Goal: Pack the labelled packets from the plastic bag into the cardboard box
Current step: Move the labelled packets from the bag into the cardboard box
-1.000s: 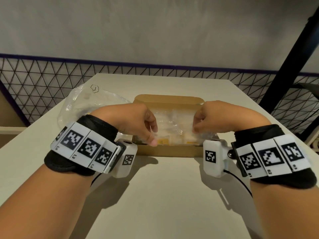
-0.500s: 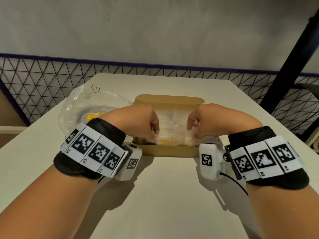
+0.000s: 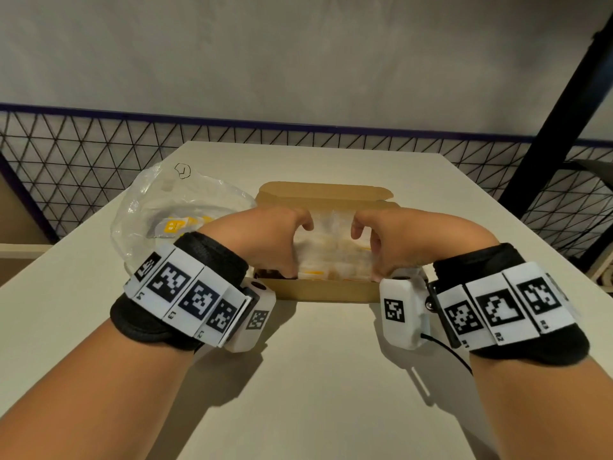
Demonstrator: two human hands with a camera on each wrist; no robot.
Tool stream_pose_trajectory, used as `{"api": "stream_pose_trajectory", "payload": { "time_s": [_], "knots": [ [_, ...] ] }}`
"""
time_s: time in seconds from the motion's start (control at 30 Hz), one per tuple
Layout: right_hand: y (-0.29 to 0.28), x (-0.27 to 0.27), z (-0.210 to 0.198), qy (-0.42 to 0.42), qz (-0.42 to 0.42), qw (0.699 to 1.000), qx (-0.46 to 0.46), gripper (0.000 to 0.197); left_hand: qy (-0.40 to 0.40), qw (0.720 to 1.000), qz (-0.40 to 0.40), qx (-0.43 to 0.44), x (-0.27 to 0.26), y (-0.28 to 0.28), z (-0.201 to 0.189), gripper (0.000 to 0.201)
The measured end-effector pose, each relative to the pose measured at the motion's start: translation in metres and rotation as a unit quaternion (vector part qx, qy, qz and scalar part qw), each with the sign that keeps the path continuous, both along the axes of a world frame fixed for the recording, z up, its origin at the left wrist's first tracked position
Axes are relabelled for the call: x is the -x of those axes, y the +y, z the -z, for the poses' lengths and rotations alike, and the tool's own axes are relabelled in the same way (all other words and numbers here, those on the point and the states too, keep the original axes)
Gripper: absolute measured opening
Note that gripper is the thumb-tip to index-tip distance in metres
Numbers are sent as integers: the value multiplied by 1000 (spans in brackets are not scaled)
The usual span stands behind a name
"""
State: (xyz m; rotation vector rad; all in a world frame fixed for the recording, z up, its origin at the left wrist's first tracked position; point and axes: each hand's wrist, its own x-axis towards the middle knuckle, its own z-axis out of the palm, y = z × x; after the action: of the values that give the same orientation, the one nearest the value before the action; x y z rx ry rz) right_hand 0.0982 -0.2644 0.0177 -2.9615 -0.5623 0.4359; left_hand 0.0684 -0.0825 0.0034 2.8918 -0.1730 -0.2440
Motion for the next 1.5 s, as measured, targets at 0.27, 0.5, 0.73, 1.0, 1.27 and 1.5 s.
{"api": "stream_pose_trajectory", "payload": {
  "time_s": [0.27, 0.5, 0.73, 1.0, 1.27, 1.5],
  "knots": [
    [-5, -6, -1, -86, 29, 996, 2, 50, -56, 998, -18, 7, -2, 5, -3, 62],
    [-4, 0, -3, -59, -15, 997, -48, 31, -89, 989, -110, 35, -2, 34, -20, 44],
    [-2, 1, -5, -34, -41, 998, 11, 35, -39, 969, -244, 4, -5, 80, -19, 37],
    [-3, 1, -2, -32, -29, 999, -21, 21, 107, 966, -223, -72, -6, 86, -6, 41],
    [-1, -3, 1, -32, -23, 998, -40, 18, 205, 959, -131, -148, -11, 95, 4, 32],
    [0, -2, 1, -30, -29, 998, -44, 19, 164, 959, -202, -116, -18, 106, 10, 16]
  ]
}}
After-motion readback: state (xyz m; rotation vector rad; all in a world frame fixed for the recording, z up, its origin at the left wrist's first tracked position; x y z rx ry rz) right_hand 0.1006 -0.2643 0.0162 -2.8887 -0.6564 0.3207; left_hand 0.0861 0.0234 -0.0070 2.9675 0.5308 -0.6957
